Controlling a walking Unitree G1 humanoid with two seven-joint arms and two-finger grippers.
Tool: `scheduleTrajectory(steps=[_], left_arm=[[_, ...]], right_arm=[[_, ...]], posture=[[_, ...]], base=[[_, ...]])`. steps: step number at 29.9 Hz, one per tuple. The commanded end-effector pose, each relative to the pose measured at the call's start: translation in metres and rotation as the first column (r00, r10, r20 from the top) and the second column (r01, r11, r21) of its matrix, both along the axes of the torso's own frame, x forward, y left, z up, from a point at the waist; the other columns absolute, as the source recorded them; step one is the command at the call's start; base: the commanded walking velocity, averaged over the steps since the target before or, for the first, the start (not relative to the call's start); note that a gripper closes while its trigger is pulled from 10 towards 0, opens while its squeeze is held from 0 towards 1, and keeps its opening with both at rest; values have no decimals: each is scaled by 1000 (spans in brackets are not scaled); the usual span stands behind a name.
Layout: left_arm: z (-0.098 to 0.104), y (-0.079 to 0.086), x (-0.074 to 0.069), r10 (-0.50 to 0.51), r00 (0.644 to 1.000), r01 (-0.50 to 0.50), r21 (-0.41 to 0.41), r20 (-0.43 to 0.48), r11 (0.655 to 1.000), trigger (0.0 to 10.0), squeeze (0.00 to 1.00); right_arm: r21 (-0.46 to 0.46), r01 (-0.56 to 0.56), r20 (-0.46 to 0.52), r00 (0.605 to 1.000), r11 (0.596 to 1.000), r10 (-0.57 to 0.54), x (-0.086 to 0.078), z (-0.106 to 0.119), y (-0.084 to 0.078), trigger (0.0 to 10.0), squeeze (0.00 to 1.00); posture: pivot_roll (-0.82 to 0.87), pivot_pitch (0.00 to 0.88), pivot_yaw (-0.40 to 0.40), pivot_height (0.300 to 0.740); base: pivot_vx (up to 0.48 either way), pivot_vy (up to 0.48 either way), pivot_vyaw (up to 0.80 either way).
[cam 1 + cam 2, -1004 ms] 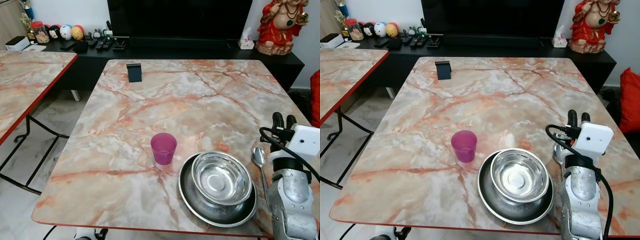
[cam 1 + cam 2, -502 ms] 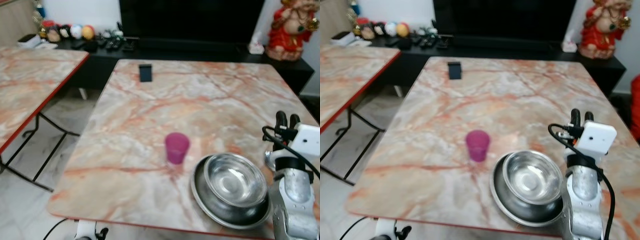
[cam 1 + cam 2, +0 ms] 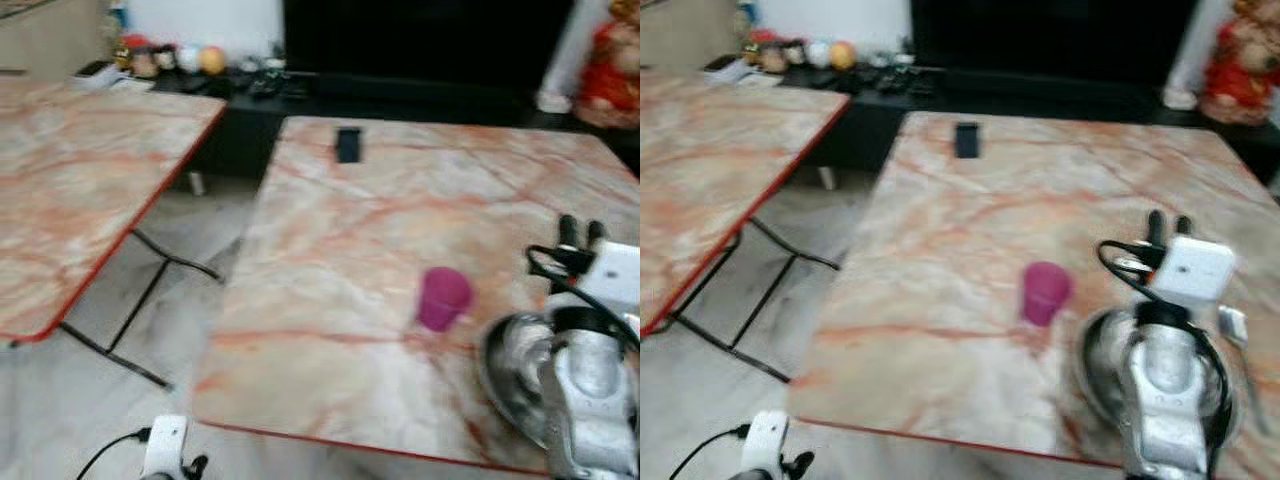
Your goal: Setting the table
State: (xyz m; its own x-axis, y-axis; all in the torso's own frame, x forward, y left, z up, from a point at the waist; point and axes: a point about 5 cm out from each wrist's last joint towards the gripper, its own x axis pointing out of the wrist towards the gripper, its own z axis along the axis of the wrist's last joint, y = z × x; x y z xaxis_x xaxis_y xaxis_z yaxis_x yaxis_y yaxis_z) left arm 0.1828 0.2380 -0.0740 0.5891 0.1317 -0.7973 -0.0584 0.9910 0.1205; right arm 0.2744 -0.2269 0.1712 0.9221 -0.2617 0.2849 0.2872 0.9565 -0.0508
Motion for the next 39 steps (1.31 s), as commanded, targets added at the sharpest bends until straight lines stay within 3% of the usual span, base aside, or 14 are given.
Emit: scheduleTrajectory(steps=[1,16,27,39], left_arm=[[-3,-5,-2,9,1000,-10,-16,-13,1000,10000,0],[-1,-11,5,19,1000,-19,-23,-5,1000,10000,0],[-4,-20,2,13,1000,-14,-34,-8,999,10000,0],[-4,-10,-2,19,1000,-19,-27,-12,999,10000,0]], right_arm=[[0,28,15,1000,1000,-28,-2,5,-9,10000,0],[19,14,18,1000,1000,-14,2,5,-4,10000,0],[21,10,15,1000,1000,-10,5,5,-3,10000,0],[31,-6,8,1000,1000,6,6,2,2,10000,0]], posture=[[8,0,-6,740],[15,0,-6,740],[15,0,-10,740],[14,0,-15,740]], base=[[0,356,0],[0,357,0],[0,358,0],[0,358,0]])
